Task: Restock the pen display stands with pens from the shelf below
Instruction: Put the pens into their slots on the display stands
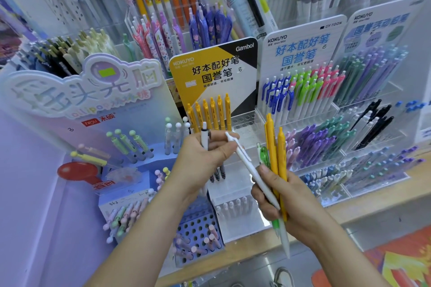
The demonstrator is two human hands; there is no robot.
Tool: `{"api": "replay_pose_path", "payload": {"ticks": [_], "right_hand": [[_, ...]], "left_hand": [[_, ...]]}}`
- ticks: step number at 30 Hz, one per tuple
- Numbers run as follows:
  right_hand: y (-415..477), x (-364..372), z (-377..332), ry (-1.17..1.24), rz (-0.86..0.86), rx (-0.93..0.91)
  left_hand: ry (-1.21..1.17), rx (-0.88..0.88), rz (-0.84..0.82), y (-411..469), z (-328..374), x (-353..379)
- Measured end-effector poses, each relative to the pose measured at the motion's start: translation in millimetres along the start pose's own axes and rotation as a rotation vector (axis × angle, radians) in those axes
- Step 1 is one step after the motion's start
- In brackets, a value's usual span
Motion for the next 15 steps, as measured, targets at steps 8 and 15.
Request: {"api": "replay_pose_path", "payload": {"ticks": [8,15], "right_hand": [[-3,-13,7,-0.09,0.036,-0.115],[-13,-40,6,-0.222,0.273,-0.129]], "left_hand": [[0.038,-0.005,-0.04,0,-2,-1],[0.139,0.11,0.043,1,3,-7]]}}
Point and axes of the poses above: each hand's wrist, its own y-axis towards the middle knuckle, its own x-axis out of the palm, z = x × y, the point moved 4 cm from there along y, towards the middle knuckle, and after that the axes turned 9 degrees about -y, right-handed, at the moved point
